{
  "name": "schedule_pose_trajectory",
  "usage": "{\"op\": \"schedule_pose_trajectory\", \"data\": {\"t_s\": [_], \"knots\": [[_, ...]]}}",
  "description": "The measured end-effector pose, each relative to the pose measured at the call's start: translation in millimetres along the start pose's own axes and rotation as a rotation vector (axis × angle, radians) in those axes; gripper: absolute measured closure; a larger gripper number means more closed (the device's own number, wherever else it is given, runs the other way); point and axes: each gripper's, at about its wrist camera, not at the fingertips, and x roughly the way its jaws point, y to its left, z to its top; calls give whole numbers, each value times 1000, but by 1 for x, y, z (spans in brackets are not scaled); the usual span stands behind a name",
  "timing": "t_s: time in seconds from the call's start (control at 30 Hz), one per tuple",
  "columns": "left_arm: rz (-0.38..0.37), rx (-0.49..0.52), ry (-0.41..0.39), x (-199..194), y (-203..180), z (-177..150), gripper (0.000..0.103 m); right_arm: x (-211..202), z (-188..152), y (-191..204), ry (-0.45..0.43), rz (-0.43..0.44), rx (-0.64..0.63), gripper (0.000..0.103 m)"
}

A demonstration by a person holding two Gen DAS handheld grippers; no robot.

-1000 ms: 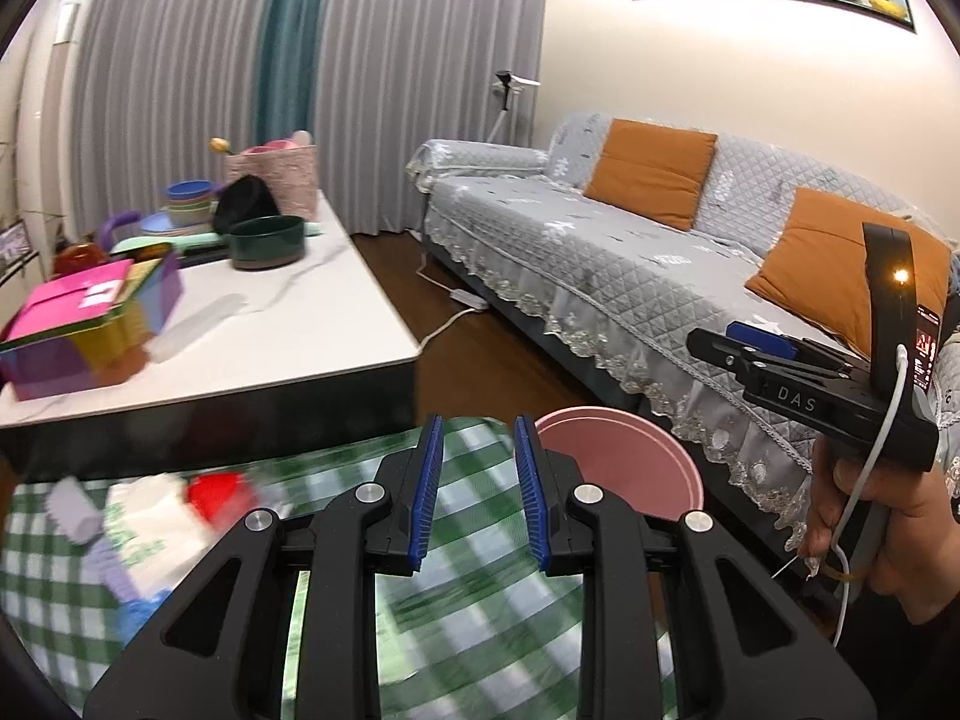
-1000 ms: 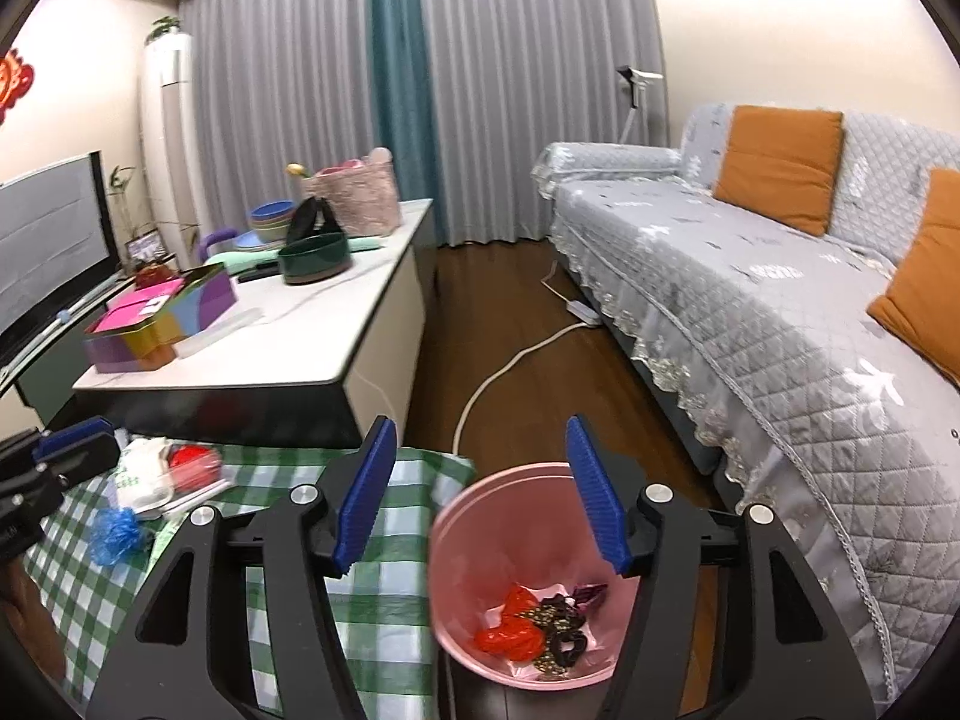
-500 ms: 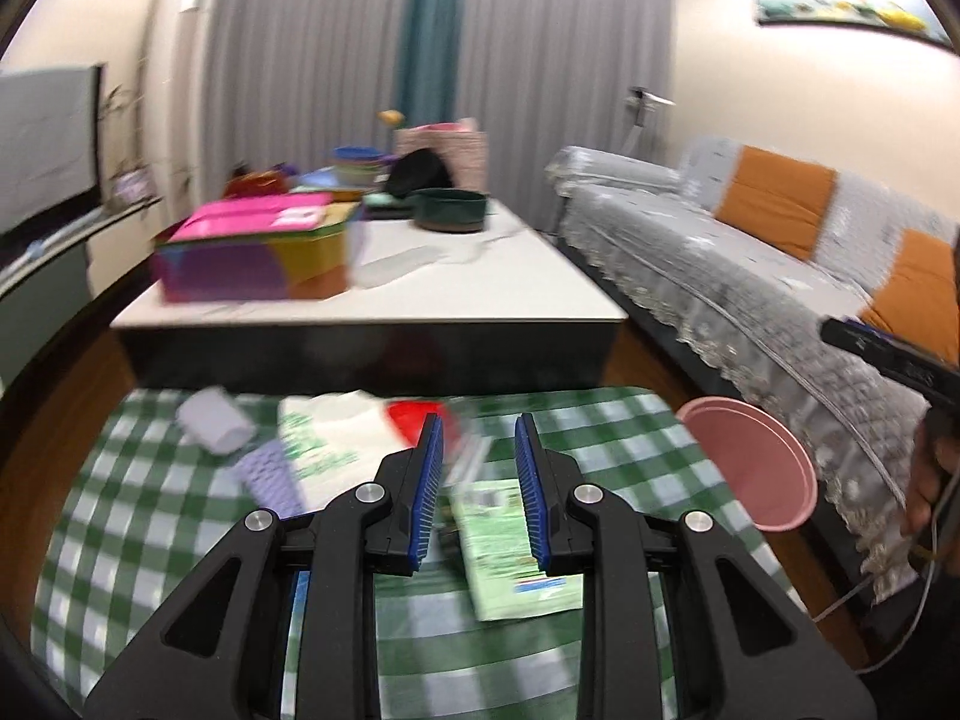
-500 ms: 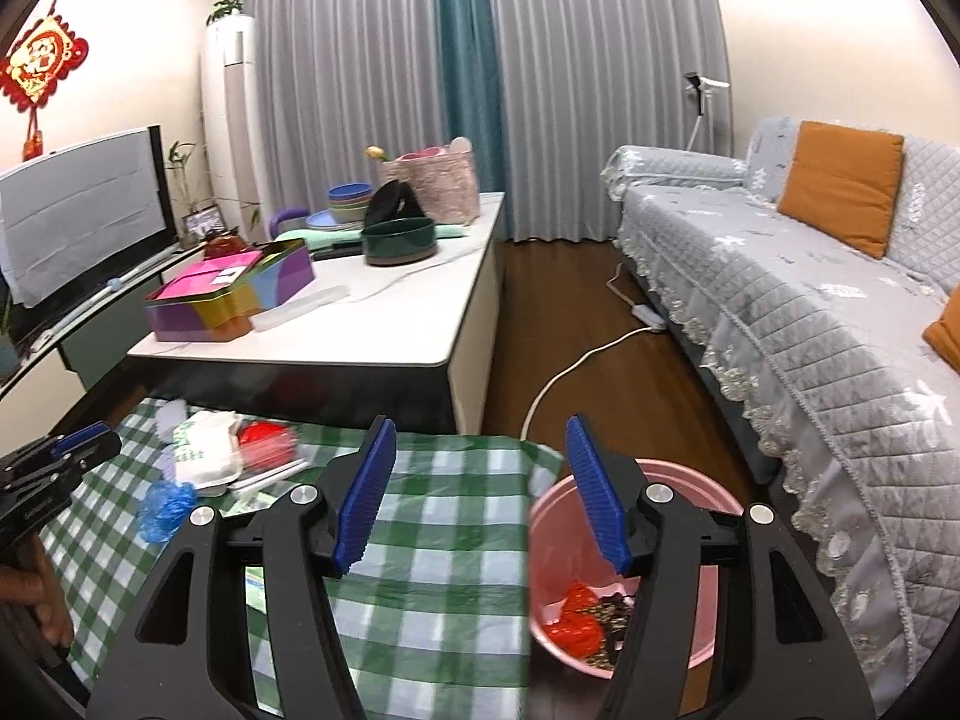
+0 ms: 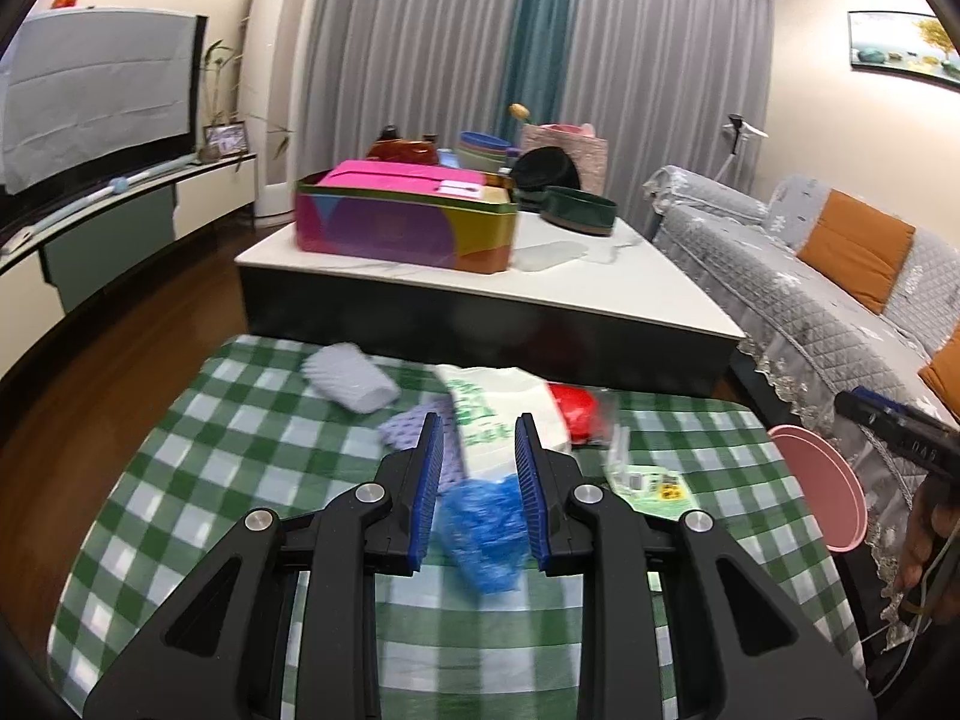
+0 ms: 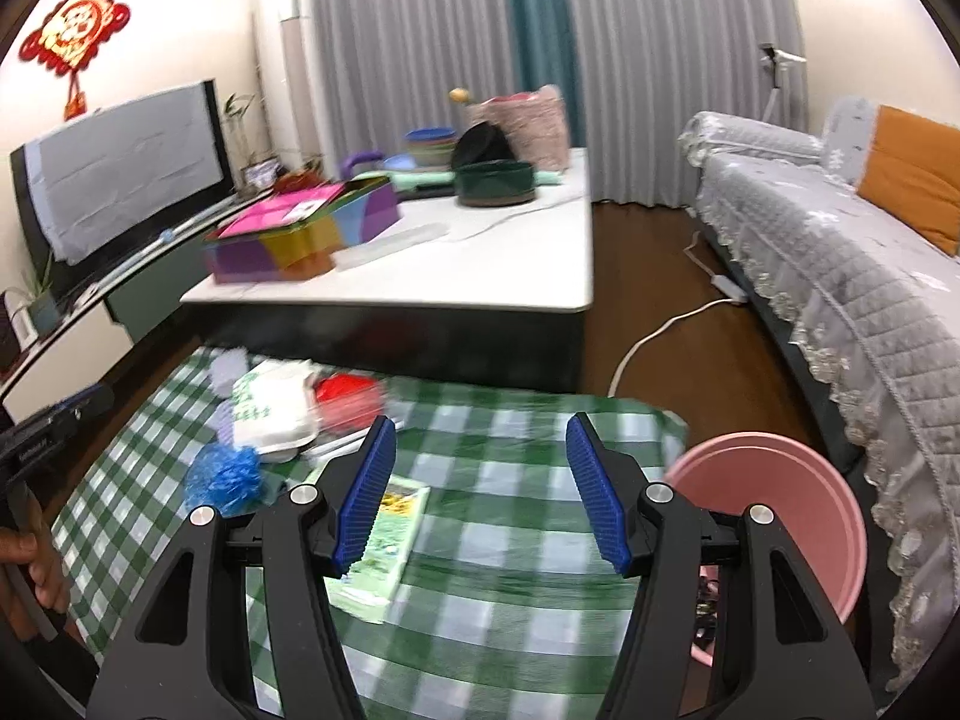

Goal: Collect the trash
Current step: 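Move both open tools back over the checkered table, then grasp the green panda snack packet with the right tool while the left tool grasps the blue plastic bag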

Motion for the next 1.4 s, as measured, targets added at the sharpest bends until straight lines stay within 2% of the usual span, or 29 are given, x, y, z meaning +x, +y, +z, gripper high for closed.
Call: {"op": "schedule_pose_trajectory", "data": {"t_s": [0.3, 0.43, 0.53, 0.8, 0.9, 0.97, 1.07, 1.1, 1.13, 1.3, 1.37, 1.4], "knots": [[38, -38, 8, -4, 30, -4, 78, 44, -34, 80, 112, 66, -171, 44], [45, -50, 10, -5, 39, -5, 78, 59, -49, 113, 153, 62, -257, 44], [45, -50, 14, -4, 42, -6, 78, 70, -60, 132, 184, 37, -312, 39], [27, -49, 61, 13, 41, -16, 78, 90, -77, 141, 260, -8, -379, 41], [3, -38, 90, 26, 33, -21, 78, 93, -78, 133, 279, -12, -370, 57], [-25, -28, 131, 39, 26, -26, 77, 95, -79, 126, 294, -8, -354, 75], [-41, -4, 187, 59, 15, -38, 62, 90, -76, 114, 288, -6, -333, 91], [-41, -2, 214, 67, 12, -42, 54, 88, -75, 111, 279, -10, -327, 93], [-49, -7, 237, 74, 10, -45, 52, 84, -72, 105, 267, -12, -316, 95], [-37, -17, 287, 94, 1, -55, 52, 66, -60, 80, 217, -17, -264, 98], [-24, -13, 303, 98, -2, -58, 55, 59, -56, 70, 197, -24, -245, 99], [-27, -14, 306, 100, -4, -59, 68, 54, -53, 63, 185, -27, -228, 99]]}}
